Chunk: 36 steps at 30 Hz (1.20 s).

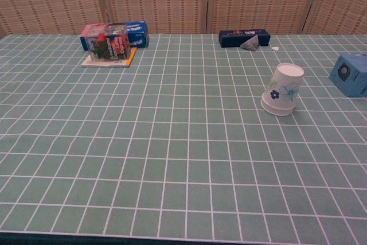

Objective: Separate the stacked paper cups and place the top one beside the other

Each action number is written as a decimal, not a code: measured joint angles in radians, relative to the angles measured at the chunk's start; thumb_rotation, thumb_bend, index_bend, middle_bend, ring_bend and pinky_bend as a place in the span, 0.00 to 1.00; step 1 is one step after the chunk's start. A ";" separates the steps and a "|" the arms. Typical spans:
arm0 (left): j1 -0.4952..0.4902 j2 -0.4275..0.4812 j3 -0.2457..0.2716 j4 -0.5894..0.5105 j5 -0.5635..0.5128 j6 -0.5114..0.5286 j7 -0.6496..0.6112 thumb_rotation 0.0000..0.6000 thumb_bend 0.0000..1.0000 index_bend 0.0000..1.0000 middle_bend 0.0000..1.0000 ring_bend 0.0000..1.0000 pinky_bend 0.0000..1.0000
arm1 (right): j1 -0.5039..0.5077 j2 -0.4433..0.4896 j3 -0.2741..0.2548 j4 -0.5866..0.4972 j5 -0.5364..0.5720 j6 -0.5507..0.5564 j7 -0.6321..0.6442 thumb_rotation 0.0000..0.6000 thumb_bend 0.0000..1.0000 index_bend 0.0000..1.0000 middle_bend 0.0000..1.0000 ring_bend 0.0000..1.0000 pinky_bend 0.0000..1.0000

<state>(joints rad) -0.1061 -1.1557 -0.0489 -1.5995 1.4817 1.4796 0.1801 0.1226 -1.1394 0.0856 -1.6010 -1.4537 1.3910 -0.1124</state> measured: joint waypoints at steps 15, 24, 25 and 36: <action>-0.002 0.007 -0.018 0.009 -0.033 -0.008 -0.048 1.00 0.50 0.00 0.00 0.00 0.00 | 0.255 0.074 0.095 -0.045 0.134 -0.413 0.097 1.00 0.24 0.00 0.00 0.00 0.00; 0.002 0.022 -0.020 0.009 -0.031 0.000 -0.088 1.00 0.50 0.00 0.00 0.00 0.00 | 0.457 0.080 0.148 -0.051 0.342 -0.633 0.040 1.00 0.24 0.01 0.00 0.00 0.00; 0.004 0.024 -0.020 0.010 -0.030 0.003 -0.094 1.00 0.50 0.00 0.00 0.00 0.00 | 0.471 0.080 0.149 -0.059 0.357 -0.640 0.022 1.00 0.24 0.01 0.00 0.00 0.00; 0.008 0.031 -0.020 0.013 -0.027 0.008 -0.113 1.00 0.49 0.00 0.00 0.00 0.00 | 0.566 0.123 0.110 -0.151 0.526 -0.689 -0.138 1.00 0.24 0.01 0.00 0.00 0.00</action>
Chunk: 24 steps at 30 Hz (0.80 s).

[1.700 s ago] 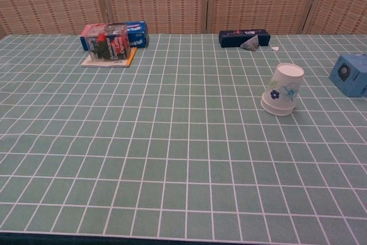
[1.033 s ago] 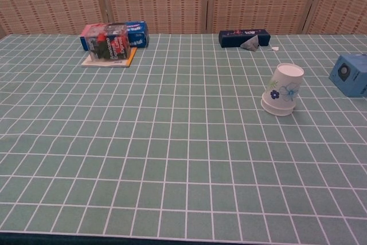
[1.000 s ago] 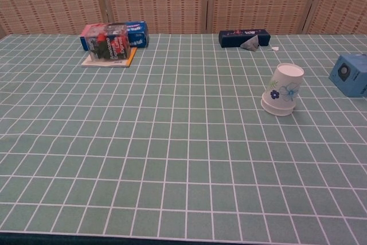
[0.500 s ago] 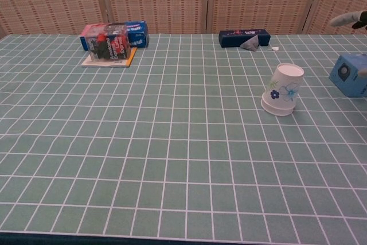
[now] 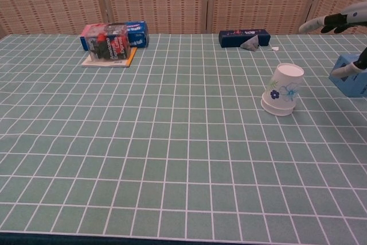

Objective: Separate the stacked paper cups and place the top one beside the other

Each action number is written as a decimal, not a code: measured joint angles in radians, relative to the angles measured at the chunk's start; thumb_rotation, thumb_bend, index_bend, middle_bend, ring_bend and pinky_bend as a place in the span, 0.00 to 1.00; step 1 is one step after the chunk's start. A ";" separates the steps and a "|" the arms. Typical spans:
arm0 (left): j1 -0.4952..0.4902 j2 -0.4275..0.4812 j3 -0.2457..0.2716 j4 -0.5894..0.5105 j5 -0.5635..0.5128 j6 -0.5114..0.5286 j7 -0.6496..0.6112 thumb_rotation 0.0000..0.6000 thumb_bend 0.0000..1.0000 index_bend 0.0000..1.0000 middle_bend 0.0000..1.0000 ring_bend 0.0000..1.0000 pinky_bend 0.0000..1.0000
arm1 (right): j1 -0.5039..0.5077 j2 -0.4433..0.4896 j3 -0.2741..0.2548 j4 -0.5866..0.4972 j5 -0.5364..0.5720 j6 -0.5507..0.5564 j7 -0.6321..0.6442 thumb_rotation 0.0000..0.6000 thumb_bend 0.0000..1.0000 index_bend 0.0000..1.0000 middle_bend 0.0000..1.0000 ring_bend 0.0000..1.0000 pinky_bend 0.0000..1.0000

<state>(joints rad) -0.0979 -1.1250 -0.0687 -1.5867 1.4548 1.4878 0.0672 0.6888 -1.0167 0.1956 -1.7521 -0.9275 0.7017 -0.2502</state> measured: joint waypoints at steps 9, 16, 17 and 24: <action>0.003 0.003 -0.001 -0.001 -0.002 0.005 -0.008 1.00 0.49 0.00 0.00 0.00 0.00 | 0.110 -0.017 -0.050 -0.005 0.172 -0.020 -0.082 1.00 0.25 0.08 0.00 0.00 0.00; 0.010 0.010 -0.002 -0.003 0.005 0.020 -0.029 1.00 0.49 0.00 0.00 0.00 0.00 | 0.160 -0.064 -0.077 0.031 0.215 -0.018 -0.099 1.00 0.26 0.10 0.00 0.00 0.00; 0.011 0.012 -0.002 -0.003 0.006 0.022 -0.031 1.00 0.49 0.00 0.00 0.00 0.00 | 0.165 -0.069 -0.080 0.036 0.220 -0.018 -0.101 1.00 0.26 0.10 0.00 0.00 0.00; 0.016 0.016 0.001 -0.004 0.016 0.031 -0.040 1.00 0.50 0.00 0.00 0.00 0.00 | 0.192 -0.097 -0.099 0.064 0.246 -0.010 -0.105 1.00 0.28 0.11 0.00 0.00 0.00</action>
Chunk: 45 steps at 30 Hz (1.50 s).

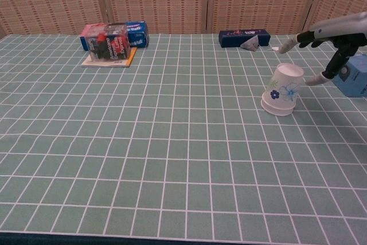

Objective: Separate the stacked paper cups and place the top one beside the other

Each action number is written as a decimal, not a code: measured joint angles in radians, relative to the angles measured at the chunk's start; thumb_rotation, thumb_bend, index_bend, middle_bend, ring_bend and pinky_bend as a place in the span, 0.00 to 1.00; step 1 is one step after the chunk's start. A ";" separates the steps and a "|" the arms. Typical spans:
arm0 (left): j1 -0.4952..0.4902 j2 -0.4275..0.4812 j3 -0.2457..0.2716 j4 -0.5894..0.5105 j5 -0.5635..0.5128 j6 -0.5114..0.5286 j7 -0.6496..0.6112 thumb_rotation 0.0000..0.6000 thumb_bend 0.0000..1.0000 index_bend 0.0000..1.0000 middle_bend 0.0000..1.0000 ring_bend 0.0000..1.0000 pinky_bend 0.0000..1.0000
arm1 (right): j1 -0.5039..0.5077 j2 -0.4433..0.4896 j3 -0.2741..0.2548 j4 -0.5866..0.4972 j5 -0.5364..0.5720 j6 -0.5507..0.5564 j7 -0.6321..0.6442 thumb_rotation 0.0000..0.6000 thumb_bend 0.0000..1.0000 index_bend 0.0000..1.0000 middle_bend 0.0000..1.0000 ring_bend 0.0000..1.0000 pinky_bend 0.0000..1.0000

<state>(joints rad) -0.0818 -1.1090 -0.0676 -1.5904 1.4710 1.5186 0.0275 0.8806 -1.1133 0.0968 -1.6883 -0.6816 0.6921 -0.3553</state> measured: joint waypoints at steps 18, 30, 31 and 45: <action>0.005 0.003 0.001 0.008 0.016 0.014 -0.021 1.00 0.49 0.00 0.00 0.00 0.00 | 0.033 -0.058 -0.023 0.071 0.011 0.005 0.026 1.00 0.32 0.28 0.00 0.00 0.00; 0.011 -0.003 0.004 0.022 0.039 0.037 -0.029 1.00 0.49 0.00 0.00 0.00 0.00 | 0.045 -0.060 -0.020 0.053 0.012 0.050 0.019 1.00 0.37 0.35 0.00 0.00 0.00; 0.011 -0.004 0.004 0.023 0.037 0.036 -0.028 1.00 0.49 0.00 0.00 0.00 0.00 | 0.045 -0.053 -0.016 0.043 0.011 0.055 0.021 1.00 0.37 0.35 0.00 0.00 0.00; 0.003 -0.047 -0.029 -0.044 0.022 0.051 -0.114 1.00 0.50 0.00 0.00 0.00 0.00 | 0.011 0.109 0.016 -0.145 -0.035 0.134 0.044 1.00 0.37 0.35 0.00 0.00 0.00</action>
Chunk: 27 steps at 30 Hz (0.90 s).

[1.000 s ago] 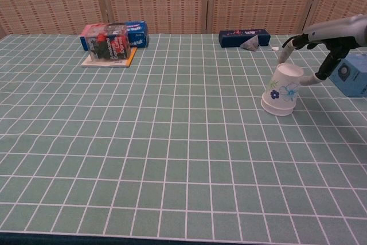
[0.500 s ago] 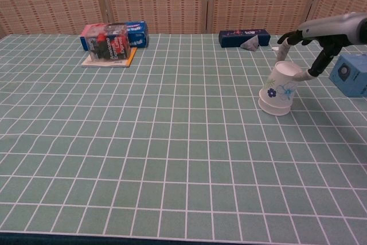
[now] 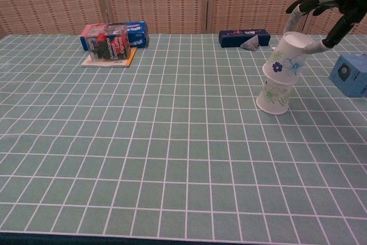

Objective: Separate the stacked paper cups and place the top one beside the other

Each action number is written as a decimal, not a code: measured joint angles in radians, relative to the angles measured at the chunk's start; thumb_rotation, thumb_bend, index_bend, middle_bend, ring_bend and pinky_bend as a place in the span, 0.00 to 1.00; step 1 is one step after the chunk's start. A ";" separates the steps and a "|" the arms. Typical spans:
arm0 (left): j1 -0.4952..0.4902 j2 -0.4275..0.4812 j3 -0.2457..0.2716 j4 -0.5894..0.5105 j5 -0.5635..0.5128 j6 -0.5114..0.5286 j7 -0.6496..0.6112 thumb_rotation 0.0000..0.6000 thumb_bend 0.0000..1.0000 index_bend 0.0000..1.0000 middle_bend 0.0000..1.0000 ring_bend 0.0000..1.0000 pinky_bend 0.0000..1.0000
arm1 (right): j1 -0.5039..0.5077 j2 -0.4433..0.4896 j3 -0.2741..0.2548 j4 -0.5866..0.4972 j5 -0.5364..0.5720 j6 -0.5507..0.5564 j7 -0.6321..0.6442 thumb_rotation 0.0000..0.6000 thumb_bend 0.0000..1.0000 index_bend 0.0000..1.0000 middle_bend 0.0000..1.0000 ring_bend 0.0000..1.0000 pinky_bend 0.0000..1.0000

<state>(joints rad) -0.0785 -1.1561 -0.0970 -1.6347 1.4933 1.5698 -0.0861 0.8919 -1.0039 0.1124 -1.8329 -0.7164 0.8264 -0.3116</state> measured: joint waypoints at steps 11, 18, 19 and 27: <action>-0.015 -0.021 0.006 0.109 0.003 -0.028 0.040 1.00 0.50 0.00 0.00 0.00 0.00 | -0.080 0.179 0.001 -0.118 -0.056 0.042 0.047 1.00 0.37 0.35 0.00 0.00 0.00; -0.020 -0.027 0.007 0.122 -0.014 -0.047 0.066 1.00 0.50 0.00 0.00 0.00 0.00 | -0.137 0.213 -0.012 -0.070 -0.114 -0.006 0.134 1.00 0.36 0.35 0.00 0.00 0.00; -0.022 -0.023 0.007 0.122 -0.015 -0.051 0.071 1.00 0.50 0.00 0.00 0.00 0.00 | -0.145 0.212 -0.015 -0.053 -0.124 -0.017 0.149 1.00 0.36 0.35 0.00 0.00 0.00; -0.027 -0.013 0.014 0.114 -0.026 -0.072 0.112 1.00 0.50 0.00 0.00 0.00 0.00 | -0.176 0.160 -0.022 0.079 -0.172 -0.091 0.231 1.00 0.36 0.35 0.00 0.00 0.00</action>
<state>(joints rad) -0.1053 -1.1693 -0.0827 -1.5205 1.4674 1.4981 0.0260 0.7163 -0.8436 0.0902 -1.7537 -0.8888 0.7356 -0.0810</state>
